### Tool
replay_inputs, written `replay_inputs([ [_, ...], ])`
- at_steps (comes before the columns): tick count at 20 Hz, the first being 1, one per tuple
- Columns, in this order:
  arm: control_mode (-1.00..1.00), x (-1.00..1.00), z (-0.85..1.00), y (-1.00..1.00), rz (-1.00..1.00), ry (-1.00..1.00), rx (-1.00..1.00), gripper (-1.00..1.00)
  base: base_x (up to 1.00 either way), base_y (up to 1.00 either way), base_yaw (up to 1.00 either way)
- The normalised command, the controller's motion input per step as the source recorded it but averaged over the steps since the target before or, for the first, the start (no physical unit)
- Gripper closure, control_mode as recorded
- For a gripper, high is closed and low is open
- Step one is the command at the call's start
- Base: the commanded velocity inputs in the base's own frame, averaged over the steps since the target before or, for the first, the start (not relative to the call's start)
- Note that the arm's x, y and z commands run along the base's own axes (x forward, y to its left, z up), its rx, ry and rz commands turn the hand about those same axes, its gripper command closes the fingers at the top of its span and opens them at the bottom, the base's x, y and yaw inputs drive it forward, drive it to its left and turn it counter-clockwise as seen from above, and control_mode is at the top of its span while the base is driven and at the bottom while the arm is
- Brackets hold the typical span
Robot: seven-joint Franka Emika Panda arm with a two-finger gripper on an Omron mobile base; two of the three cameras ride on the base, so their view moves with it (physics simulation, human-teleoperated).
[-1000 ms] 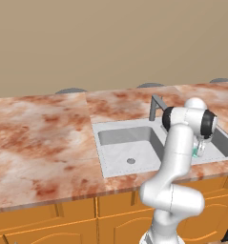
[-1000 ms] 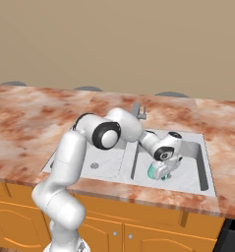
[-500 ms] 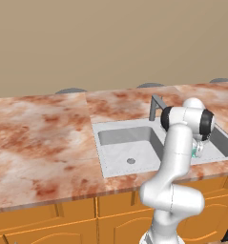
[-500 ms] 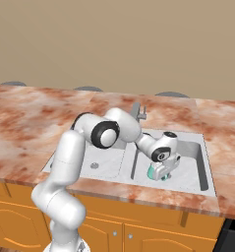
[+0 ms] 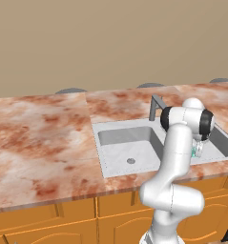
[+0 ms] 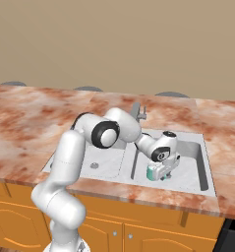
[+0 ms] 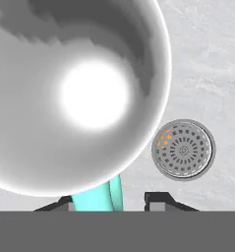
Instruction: Place the cup in the left basin and the mug in the right basin of the sink.
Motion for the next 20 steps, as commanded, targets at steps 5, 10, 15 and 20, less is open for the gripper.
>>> replay_inputs([
  [5, -1.0, 0.0, 0.0, 0.0, 0.0, 0.0, 0.0, -1.0, 0.0, 0.0, 0.0],
  [10, -1.0, 0.0, 0.09, 0.0, 0.0, 0.0, 0.0, -1.0, 0.0, 0.0, 0.0],
  [15, -1.0, -0.02, 0.21, 0.0, 0.0, 0.0, 0.0, -1.0, 0.0, 0.0, 0.0],
  [20, -1.0, -0.03, 0.28, 0.0, 0.0, 0.0, 0.0, -1.0, 0.0, 0.0, 0.0],
])
